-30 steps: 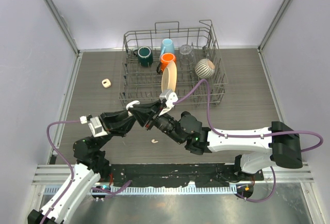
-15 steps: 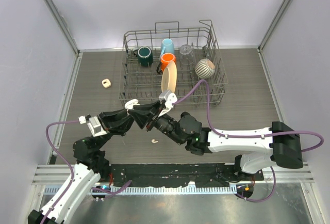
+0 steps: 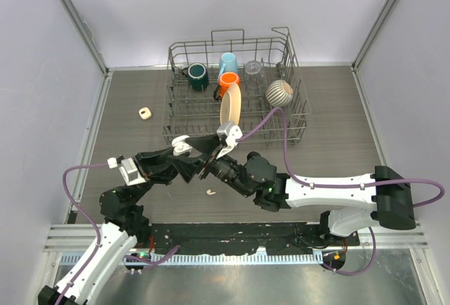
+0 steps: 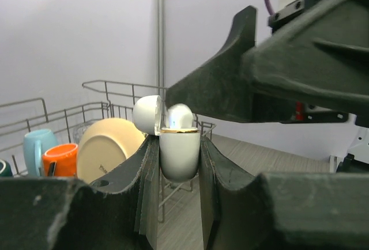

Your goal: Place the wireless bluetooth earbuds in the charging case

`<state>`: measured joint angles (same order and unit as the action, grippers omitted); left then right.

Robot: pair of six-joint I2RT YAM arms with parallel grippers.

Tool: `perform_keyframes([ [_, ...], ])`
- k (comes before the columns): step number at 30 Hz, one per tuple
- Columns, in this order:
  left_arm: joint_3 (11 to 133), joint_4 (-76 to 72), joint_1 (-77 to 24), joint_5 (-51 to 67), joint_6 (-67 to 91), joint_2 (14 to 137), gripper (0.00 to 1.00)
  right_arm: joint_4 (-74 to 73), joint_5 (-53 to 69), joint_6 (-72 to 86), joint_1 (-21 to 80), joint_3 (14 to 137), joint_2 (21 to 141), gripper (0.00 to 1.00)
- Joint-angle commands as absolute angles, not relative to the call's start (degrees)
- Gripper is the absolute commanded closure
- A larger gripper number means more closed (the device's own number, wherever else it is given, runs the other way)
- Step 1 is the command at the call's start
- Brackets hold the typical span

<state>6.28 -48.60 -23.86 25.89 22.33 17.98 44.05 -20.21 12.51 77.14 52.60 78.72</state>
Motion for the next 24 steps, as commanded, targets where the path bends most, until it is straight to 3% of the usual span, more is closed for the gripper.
perform_keyframes([
  [1, 7.5, -55.0, -24.0, 26.6, 22.9, 16.6, 1.00, 42.6, -22.2, 12.8, 76.3, 55.8, 75.1, 0.18],
  [14, 7.2, -54.9, -24.0, 26.8, 23.1, 16.3, 1.00, 37.6, -22.2, 13.3, 76.1, 59.1, 70.2, 0.16],
  [19, 7.5, -54.6, -23.9, 28.3, 23.4, 16.1, 1.00, 10.0, -30.1, 15.7, 74.8, 74.3, 75.5, 0.16],
  [24, 8.1, -54.5, -23.9, 30.9, 23.6, 16.6, 1.00, -4.7, -19.3, 22.9, 68.7, 82.2, 79.5, 0.15],
])
